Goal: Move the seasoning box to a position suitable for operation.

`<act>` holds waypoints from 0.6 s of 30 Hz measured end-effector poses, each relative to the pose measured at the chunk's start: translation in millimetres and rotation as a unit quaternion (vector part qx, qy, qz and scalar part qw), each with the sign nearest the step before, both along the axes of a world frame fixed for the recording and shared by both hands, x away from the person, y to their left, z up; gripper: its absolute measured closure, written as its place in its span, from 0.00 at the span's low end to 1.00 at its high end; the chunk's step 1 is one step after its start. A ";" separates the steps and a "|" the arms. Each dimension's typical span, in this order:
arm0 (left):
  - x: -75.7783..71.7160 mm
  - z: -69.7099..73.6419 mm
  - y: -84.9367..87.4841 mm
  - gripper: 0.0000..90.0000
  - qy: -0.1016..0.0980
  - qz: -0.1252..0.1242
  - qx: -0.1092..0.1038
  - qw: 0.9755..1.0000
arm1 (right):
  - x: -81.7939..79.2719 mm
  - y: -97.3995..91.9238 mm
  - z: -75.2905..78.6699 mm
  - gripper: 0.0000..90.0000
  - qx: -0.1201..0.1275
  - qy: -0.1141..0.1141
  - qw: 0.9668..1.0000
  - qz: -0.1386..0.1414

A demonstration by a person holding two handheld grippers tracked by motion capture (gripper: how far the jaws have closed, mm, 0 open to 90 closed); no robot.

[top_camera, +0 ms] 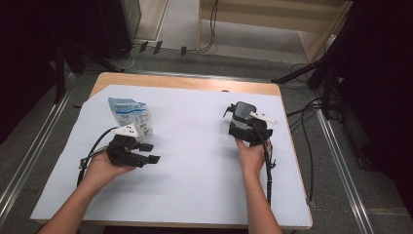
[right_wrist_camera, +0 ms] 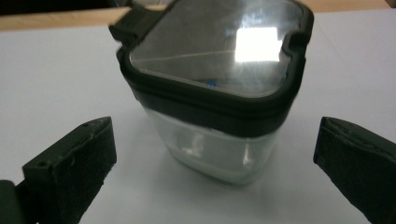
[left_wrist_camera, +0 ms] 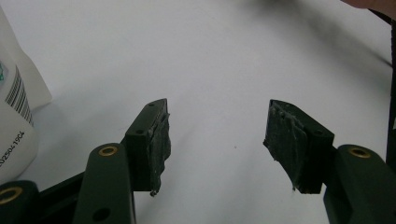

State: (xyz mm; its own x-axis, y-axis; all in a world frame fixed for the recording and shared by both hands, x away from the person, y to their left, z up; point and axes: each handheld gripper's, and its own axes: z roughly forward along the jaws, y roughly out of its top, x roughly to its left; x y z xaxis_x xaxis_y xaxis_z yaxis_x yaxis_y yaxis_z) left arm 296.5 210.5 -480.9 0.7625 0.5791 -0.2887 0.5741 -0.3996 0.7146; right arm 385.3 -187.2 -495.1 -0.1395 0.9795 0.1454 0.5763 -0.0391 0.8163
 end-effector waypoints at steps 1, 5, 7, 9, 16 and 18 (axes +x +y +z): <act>-0.7 -0.3 0.0 0.45 0.000 0.000 0.001 1.000 | 3.1 0.7 0.6 0.00 -0.005 0.004 1.000 -0.013; -1.6 -0.6 0.7 0.45 0.003 0.001 0.005 1.000 | 7.5 4.8 1.6 0.00 -0.016 0.009 1.000 -0.016; -2.1 -1.0 1.1 0.45 0.003 0.001 0.002 1.000 | 10.8 6.7 2.4 0.00 -0.010 0.001 1.000 -0.009; -3.4 -1.3 1.2 0.45 0.004 0.002 0.000 1.000 | 15.2 7.8 1.2 0.00 -0.010 0.008 1.000 -0.023; -5.9 -2.1 3.3 0.45 0.004 0.003 0.004 1.000 | 26.4 14.4 -3.6 0.00 -0.018 0.006 0.999 -0.036; -7.7 -2.4 4.5 0.45 0.006 0.006 0.005 1.000 | 28.5 14.3 -5.7 0.00 -0.009 0.003 0.999 -0.043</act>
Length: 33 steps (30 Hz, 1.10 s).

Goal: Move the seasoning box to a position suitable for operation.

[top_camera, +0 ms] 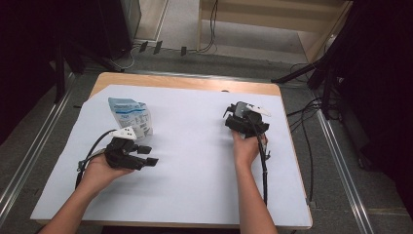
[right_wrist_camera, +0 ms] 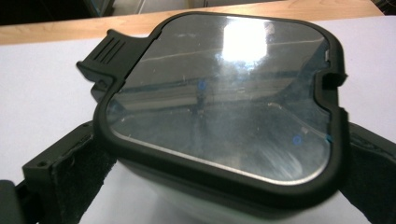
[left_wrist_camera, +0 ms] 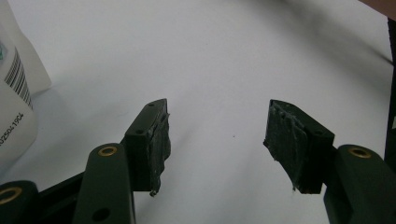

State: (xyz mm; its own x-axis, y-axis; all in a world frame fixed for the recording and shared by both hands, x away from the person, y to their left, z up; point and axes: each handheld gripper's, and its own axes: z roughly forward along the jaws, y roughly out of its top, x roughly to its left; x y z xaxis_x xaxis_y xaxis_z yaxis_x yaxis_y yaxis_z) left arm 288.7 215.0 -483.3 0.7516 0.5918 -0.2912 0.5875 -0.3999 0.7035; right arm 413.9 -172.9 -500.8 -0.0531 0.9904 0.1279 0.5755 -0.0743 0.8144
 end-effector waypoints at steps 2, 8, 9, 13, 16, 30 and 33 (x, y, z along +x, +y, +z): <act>-0.4 -0.3 0.5 0.45 0.000 0.000 0.000 1.000 | 1.3 -0.5 -1.8 0.00 0.002 0.000 1.000 0.001; -3.4 -1.0 4.3 0.45 0.000 0.002 0.000 1.000 | 8.0 -0.2 -13.7 0.00 0.005 0.004 1.000 -0.011; -4.2 -1.2 4.5 0.45 0.001 0.005 -0.001 1.000 | 8.5 0.1 -14.3 0.00 0.006 0.004 1.000 -0.014; -5.6 -1.4 6.3 0.45 0.001 0.008 0.001 1.000 | 10.7 0.1 -16.7 0.04 0.012 -0.005 1.000 -0.018; -6.3 -1.4 7.6 0.45 0.001 0.010 0.002 1.000 | 10.8 1.7 -16.7 0.05 0.004 -0.010 1.000 -0.018; -5.5 -1.6 6.3 0.45 0.003 0.008 0.000 1.000 | 5.9 -4.7 -11.1 0.13 -0.028 -0.023 0.999 -0.001; -5.4 -1.8 5.8 0.45 0.003 0.009 0.003 1.000 | 5.3 -4.4 -12.0 0.13 -0.032 -0.025 0.999 0.002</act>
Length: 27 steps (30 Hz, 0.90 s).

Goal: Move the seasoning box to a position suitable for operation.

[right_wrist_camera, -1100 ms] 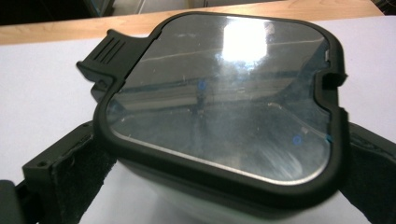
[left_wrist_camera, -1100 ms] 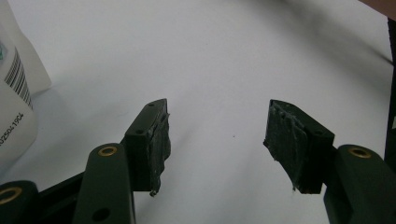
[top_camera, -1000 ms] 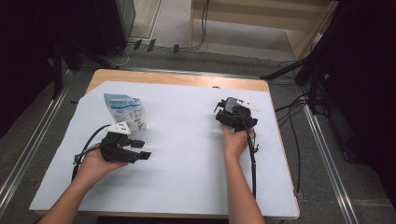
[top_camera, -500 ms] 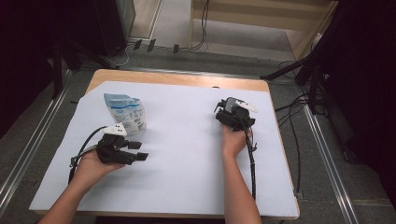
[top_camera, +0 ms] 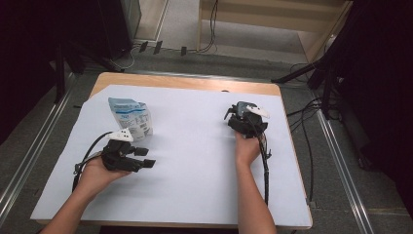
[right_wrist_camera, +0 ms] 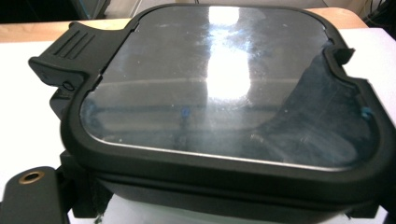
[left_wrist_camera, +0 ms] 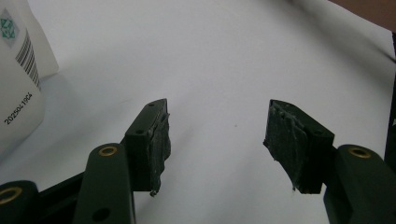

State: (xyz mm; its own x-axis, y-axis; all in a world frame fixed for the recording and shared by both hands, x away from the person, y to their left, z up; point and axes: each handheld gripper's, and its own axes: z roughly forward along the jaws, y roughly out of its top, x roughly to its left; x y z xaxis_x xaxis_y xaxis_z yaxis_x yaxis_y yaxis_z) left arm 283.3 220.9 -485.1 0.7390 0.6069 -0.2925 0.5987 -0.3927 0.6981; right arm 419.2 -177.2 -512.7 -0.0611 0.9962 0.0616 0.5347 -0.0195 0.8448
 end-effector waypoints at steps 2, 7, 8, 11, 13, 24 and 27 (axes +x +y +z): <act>0.2 -0.1 -0.5 0.45 0.002 -0.003 -0.003 1.000 | 2.5 -0.6 -2.7 0.10 0.016 0.005 1.000 0.002; 0.5 -0.2 0.0 0.45 -0.001 -0.001 0.001 1.000 | 4.3 0.0 -4.6 0.11 0.018 0.010 1.000 -0.004; 0.5 -0.2 0.0 0.45 -0.001 -0.001 0.001 1.000 | 3.1 0.7 -3.4 0.13 0.011 0.010 1.000 -0.004; 0.9 -0.3 0.8 0.45 0.000 0.002 -0.002 1.000 | 1.3 0.4 -1.6 0.16 -0.001 0.007 1.000 0.000; 0.9 -0.1 0.8 0.45 0.000 0.002 -0.002 1.000 | -0.2 -3.0 1.3 0.17 -0.004 -0.001 1.000 0.001; 3.0 0.6 2.7 0.45 0.007 0.003 -0.027 1.000 | -5.3 -6.0 10.3 0.18 0.011 0.013 0.999 0.031; 3.2 1.1 3.0 0.45 0.005 0.003 -0.022 1.000 | -11.3 -5.5 17.4 0.18 0.013 0.014 0.999 0.041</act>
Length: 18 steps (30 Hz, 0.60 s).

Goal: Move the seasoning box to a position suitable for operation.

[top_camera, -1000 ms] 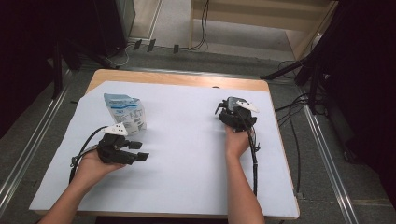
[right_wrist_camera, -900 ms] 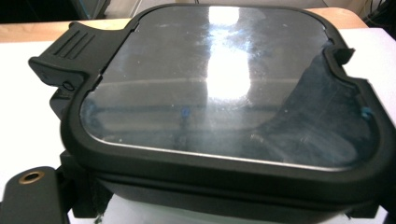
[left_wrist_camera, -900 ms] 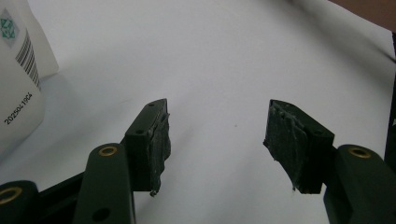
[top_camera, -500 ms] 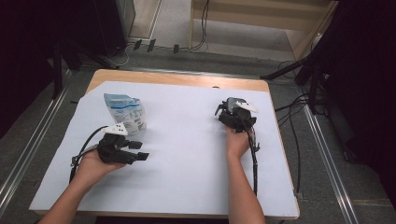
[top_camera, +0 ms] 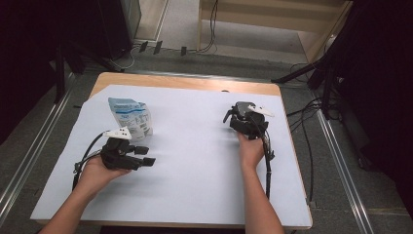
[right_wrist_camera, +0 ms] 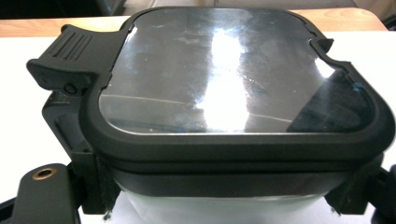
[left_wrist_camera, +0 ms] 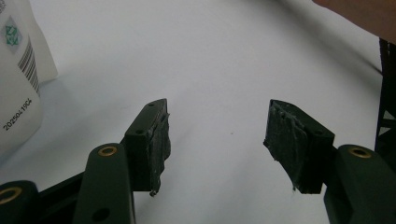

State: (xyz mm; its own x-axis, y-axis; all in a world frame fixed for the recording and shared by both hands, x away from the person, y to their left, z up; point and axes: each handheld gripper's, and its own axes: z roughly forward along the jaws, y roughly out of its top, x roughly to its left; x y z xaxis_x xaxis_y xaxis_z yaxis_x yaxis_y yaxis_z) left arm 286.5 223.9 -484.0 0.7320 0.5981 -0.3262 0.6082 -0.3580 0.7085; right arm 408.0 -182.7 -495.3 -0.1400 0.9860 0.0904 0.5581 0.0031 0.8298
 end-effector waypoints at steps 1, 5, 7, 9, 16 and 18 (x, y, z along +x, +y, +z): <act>0.2 -0.4 -0.5 0.45 -0.001 0.000 -0.001 1.000 | -2.4 0.5 2.3 0.18 -0.004 0.000 1.000 0.004; 1.2 -0.4 -2.1 0.45 0.000 -0.003 -0.004 1.000 | -11.3 3.5 7.8 0.18 -0.003 -0.002 1.000 0.023; 1.5 0.4 -3.6 0.45 -0.001 -0.002 -0.003 1.000 | -21.4 7.6 12.0 0.18 0.007 -0.008 0.999 0.037; 2.5 0.9 -4.9 0.45 -0.001 -0.005 -0.002 1.000 | -28.0 11.1 14.4 0.18 0.008 -0.009 0.999 0.046; 5.5 1.5 -9.4 0.45 0.001 -0.012 -0.004 1.000 | -51.6 20.8 20.8 0.18 0.004 -0.007 0.997 0.081; 6.8 1.8 -10.9 0.45 0.002 -0.014 0.000 1.000 | -60.2 22.9 22.6 0.18 0.005 -0.007 0.996 0.093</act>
